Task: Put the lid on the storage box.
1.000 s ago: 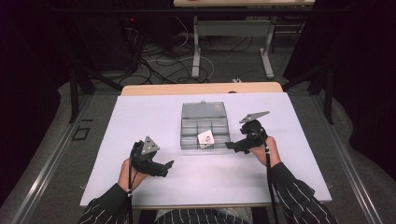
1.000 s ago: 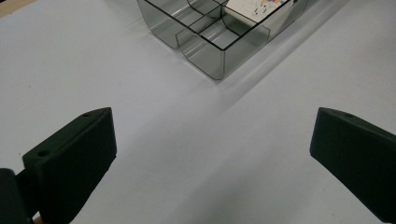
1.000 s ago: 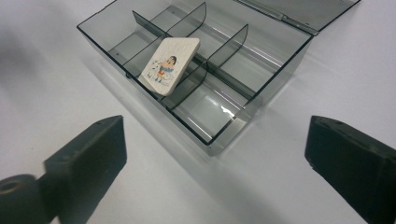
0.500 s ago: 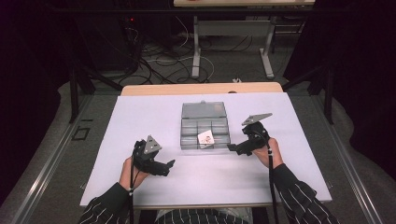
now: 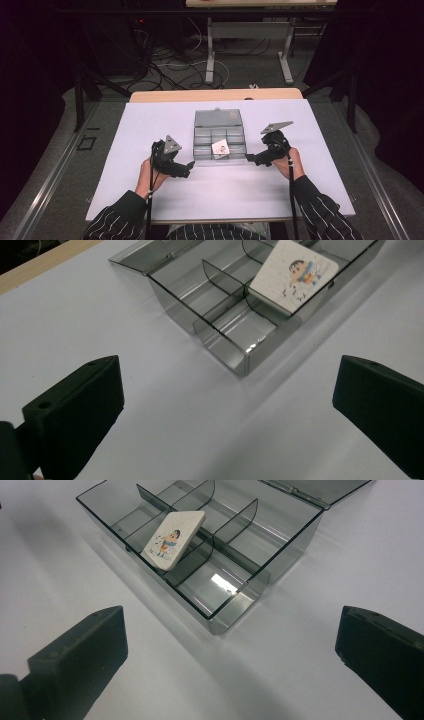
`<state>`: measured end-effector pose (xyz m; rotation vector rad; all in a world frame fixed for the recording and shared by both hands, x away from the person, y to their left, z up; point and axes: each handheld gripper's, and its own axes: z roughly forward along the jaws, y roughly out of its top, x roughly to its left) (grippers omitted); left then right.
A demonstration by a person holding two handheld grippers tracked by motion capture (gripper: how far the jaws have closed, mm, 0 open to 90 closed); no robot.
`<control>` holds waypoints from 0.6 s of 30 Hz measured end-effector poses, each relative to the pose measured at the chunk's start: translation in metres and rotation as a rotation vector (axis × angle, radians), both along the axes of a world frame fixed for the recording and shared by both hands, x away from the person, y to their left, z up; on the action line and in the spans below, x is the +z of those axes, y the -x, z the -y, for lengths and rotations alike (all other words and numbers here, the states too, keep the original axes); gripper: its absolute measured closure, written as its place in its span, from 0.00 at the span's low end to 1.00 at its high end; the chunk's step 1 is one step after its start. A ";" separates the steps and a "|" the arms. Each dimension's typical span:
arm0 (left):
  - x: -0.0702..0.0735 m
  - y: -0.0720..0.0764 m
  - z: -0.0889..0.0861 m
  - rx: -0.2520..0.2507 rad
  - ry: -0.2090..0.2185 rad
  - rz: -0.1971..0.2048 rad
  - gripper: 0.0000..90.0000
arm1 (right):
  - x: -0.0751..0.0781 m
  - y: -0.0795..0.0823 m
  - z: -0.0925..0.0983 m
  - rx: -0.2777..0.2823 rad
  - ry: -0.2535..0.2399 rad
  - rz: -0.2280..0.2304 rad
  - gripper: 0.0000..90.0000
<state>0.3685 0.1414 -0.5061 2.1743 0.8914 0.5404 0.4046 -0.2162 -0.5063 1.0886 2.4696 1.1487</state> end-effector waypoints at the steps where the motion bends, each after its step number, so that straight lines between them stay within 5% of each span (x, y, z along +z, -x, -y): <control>1: 0.000 -0.003 0.002 0.010 0.012 -0.002 0.00 | 0.000 0.000 0.000 -0.003 0.003 -0.001 0.00; 13: 0.000 -0.034 0.025 0.020 -0.019 -0.049 0.08 | -0.003 -0.005 0.003 -0.011 0.002 -0.014 0.00; 18: -0.001 -0.043 0.035 0.030 -0.017 -0.033 0.15 | -0.003 -0.005 0.001 -0.011 0.013 -0.010 0.01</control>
